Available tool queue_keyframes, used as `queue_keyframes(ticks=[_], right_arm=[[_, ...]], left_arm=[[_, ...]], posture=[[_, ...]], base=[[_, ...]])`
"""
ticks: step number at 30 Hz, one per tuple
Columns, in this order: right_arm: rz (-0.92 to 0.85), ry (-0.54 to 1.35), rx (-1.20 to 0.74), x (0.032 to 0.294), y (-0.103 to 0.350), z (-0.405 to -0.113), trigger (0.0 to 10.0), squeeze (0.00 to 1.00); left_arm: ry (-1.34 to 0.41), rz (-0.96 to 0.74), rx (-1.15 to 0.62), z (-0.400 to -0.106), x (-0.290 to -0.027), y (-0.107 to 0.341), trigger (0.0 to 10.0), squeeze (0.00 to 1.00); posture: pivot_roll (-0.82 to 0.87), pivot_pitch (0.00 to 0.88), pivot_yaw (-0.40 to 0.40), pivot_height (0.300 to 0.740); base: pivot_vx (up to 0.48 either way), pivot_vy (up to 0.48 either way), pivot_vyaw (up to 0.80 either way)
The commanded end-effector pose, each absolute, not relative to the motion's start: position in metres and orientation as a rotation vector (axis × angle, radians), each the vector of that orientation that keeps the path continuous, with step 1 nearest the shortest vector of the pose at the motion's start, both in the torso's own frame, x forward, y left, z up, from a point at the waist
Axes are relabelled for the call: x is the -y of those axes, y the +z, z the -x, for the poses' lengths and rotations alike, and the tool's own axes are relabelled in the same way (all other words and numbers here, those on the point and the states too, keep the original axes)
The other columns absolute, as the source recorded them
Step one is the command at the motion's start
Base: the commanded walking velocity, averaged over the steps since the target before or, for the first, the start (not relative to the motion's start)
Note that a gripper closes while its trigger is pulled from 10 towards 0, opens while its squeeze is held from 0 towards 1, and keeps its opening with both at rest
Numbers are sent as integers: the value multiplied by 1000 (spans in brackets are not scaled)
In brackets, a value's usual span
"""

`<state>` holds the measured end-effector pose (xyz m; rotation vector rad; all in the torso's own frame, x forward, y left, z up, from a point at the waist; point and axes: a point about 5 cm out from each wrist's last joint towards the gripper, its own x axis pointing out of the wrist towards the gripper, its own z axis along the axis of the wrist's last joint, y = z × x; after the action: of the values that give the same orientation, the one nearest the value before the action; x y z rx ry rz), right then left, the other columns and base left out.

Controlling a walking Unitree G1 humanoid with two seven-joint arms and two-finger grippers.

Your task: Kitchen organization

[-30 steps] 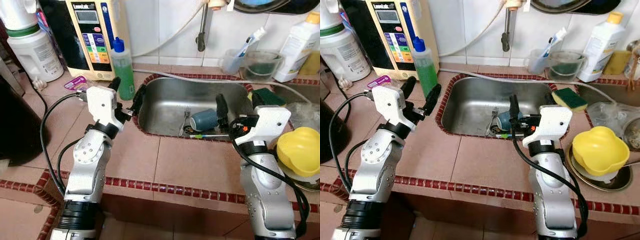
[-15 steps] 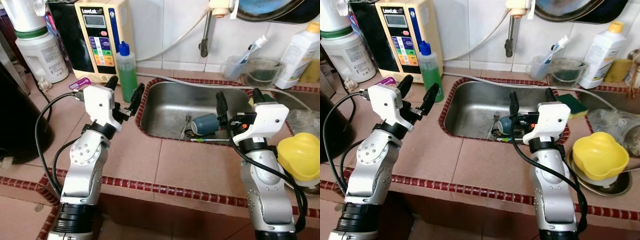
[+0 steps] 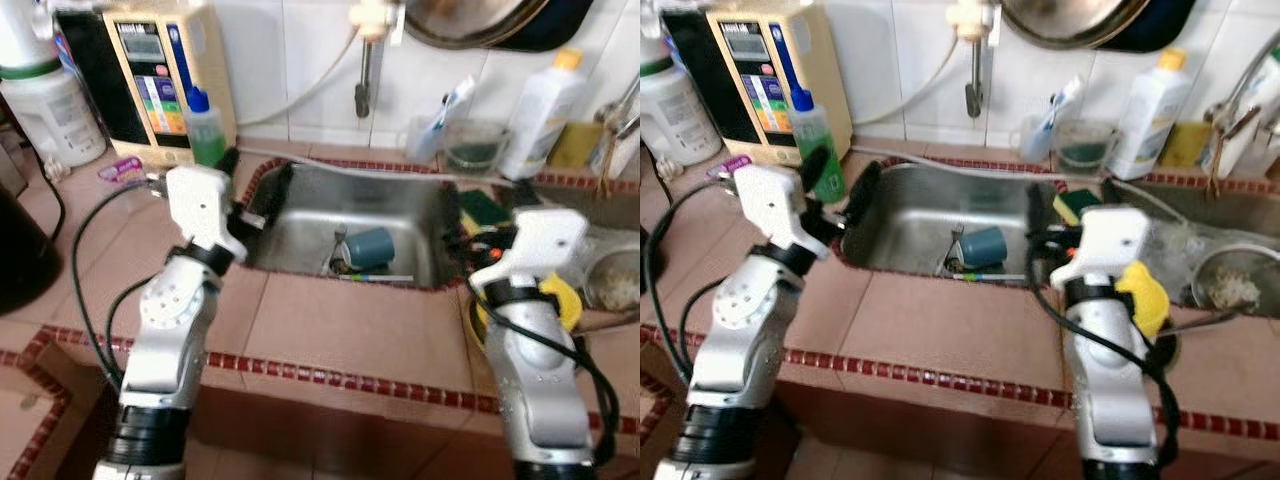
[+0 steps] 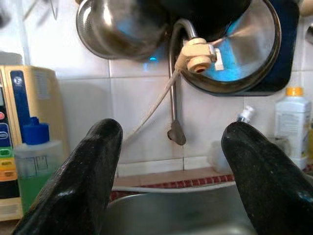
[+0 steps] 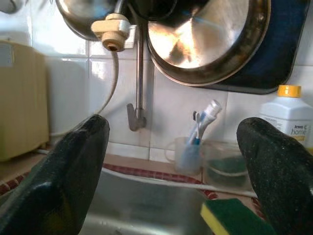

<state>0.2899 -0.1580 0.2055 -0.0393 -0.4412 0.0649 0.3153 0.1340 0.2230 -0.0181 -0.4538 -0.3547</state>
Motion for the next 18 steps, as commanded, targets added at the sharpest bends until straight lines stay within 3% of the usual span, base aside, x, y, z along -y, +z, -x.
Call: queue_keyframes(ticks=[1, 11, 18], right_arm=[[53, 47, 443, 164, 206, -290, 10000, 0], [53, 50, 440, 164, 206, -290, 10000, 0], [55, 54, 437, 164, 205, -290, 10000, 0]], left_arm=[[-374, 20, 450, -315, -129, 224, 10000, 0], [-375, 20, 444, -314, -129, 224, 10000, 0], [-414, 63, 429, -313, -126, 224, 10000, 0]], posture=[[-149, 79, 57, 740], [-147, 86, 59, 740], [-144, 90, 60, 740]], base=[[0, -480, 0], [0, -465, 0], [0, -40, 0]])
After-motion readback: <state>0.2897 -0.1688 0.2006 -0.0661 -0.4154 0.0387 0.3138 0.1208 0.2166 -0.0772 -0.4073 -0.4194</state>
